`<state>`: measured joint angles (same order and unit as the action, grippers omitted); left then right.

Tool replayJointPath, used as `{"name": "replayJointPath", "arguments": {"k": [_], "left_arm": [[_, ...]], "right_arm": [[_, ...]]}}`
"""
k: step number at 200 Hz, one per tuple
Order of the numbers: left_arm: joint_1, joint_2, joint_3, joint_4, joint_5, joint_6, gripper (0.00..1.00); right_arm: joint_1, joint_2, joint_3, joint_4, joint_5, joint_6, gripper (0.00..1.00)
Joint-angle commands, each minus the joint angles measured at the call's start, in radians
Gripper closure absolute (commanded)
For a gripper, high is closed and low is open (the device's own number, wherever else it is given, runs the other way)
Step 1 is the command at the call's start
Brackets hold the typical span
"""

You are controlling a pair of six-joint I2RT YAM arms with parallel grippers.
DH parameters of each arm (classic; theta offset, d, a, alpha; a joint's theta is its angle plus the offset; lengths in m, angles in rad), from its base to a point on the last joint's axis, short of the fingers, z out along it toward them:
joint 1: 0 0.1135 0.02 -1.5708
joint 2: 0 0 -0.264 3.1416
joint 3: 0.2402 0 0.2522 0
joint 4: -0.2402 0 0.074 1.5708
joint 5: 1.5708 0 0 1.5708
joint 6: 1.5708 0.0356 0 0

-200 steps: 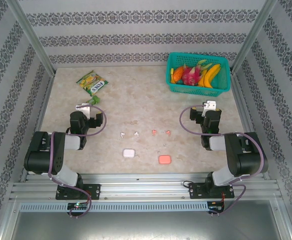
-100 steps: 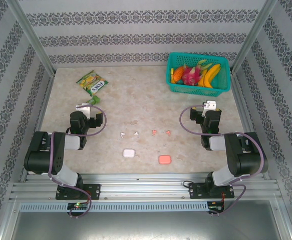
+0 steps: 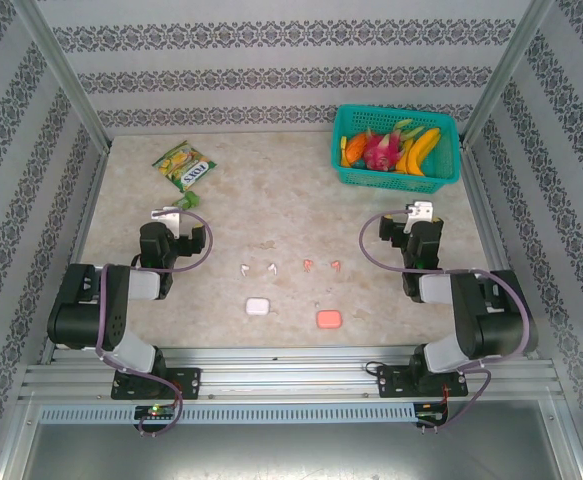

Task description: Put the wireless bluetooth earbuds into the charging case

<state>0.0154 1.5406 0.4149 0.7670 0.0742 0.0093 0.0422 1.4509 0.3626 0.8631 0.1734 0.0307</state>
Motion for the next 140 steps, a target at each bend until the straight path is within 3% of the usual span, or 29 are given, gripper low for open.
{"name": "replayJointPath", "arguments": {"k": [1,47,63,113,140], "left_arm": [[0.006,-0.060,0.055,-0.099,-0.011,-0.020,0.00],[0.004,-0.159,0.158,-0.337,-0.051,-0.030,0.00],[0.005,-0.190,0.210,-0.444,-0.077,-0.049,0.00],[0.003,-0.270,0.362,-0.779,-0.074,-0.235,0.00],[-0.004,-0.271,0.447,-0.964,-0.002,-0.372,0.00]], "right_arm": [[0.011,-0.094,-0.008,-0.049,0.043,0.022,0.02],[0.019,-0.285,0.114,-0.475,0.021,0.180,0.02],[0.009,-0.345,0.201,-0.710,0.089,0.386,0.02],[0.019,-0.403,0.317,-0.963,-0.171,0.383,0.02],[0.101,-0.401,0.355,-1.108,-0.187,0.429,0.02]]}}
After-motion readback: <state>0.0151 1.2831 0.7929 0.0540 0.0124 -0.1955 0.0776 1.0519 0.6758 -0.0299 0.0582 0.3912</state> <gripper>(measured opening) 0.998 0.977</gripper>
